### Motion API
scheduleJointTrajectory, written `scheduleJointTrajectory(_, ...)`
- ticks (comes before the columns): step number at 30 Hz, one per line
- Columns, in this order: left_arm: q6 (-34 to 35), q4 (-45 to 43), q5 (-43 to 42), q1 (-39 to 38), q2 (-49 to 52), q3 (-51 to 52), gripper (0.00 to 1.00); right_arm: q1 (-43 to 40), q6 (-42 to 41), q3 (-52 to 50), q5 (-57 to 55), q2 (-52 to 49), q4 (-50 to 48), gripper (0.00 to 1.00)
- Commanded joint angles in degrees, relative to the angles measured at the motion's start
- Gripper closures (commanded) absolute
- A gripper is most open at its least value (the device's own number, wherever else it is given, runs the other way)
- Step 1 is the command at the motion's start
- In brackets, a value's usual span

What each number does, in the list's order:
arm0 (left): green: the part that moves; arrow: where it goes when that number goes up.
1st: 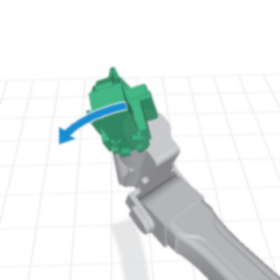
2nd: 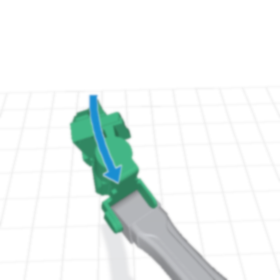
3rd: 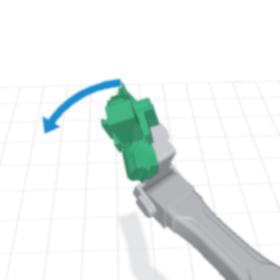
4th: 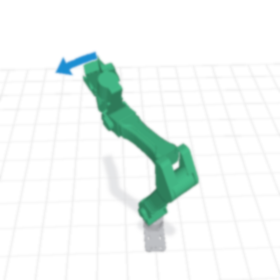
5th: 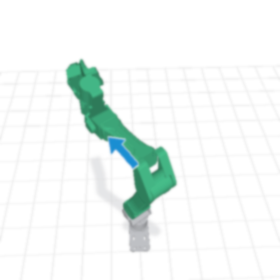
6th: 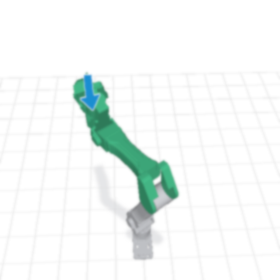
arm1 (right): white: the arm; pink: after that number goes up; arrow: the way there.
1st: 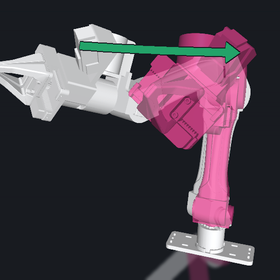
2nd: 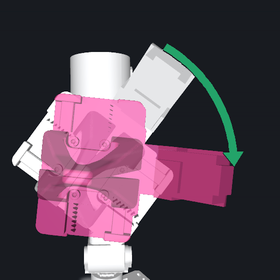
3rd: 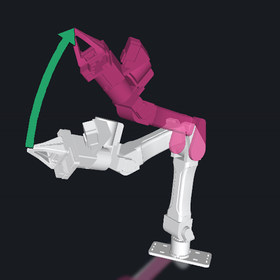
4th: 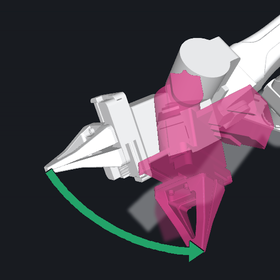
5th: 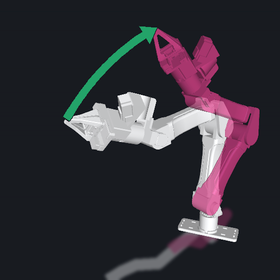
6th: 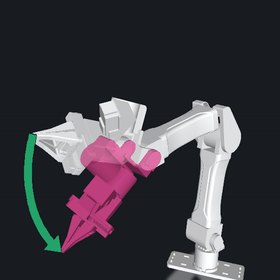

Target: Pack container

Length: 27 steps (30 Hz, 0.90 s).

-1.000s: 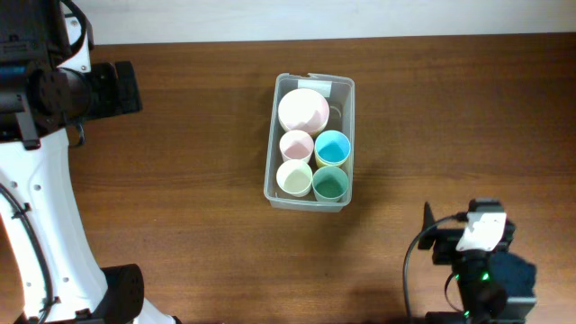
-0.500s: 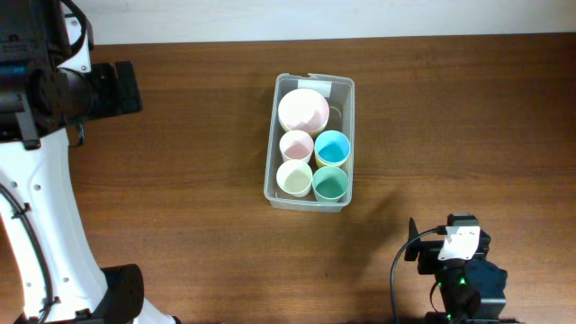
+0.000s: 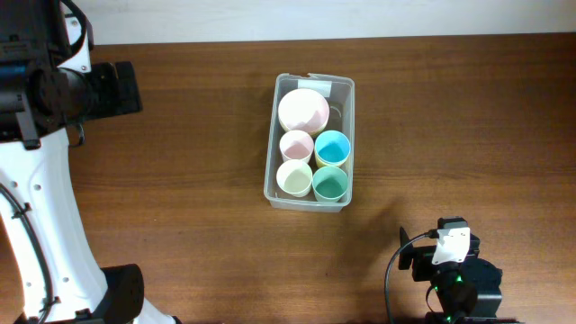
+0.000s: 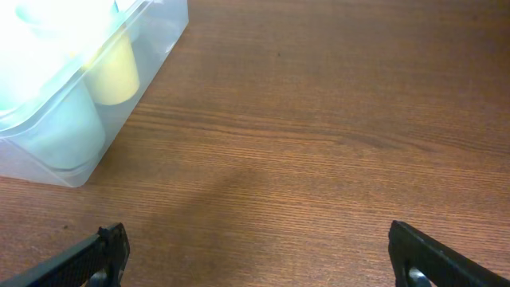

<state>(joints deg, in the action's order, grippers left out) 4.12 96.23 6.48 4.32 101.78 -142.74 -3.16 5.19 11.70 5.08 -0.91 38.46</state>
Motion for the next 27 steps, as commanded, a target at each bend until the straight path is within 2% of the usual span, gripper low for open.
scheduleJointTrajectory(1, -0.28, -0.11, 0.44, 0.13, -0.28, -0.57, 0.00, 0.52, 0.37, -0.57, 0.85, 0.59, -0.07, 0.01)
scheduleJointTrajectory(16, -0.28, -0.11, 0.44, 0.13, -0.24, -0.57, 0.00, 0.52, 0.37, -0.57, 0.85, 0.59, -0.07, 0.01)
scheduleJointTrajectory(20, -3.28, -0.13, 2.62, 0.09, -1.99, -0.24, 0.00, 0.52, 0.37, -0.57, 0.85, 0.59, -0.07, 0.01)
scheduleJointTrajectory(23, -5.05, -0.09, 2.56, 0.09, -5.70, 4.00, 0.00, 0.52, 0.37, -0.57, 0.85, 0.59, -0.07, 0.01)
scheduleJointTrajectory(27, -5.27, -3.19, 3.96, 0.09, -13.31, 16.22, 0.00, 0.52, 0.37, -0.57, 0.85, 0.59, -0.07, 0.01)
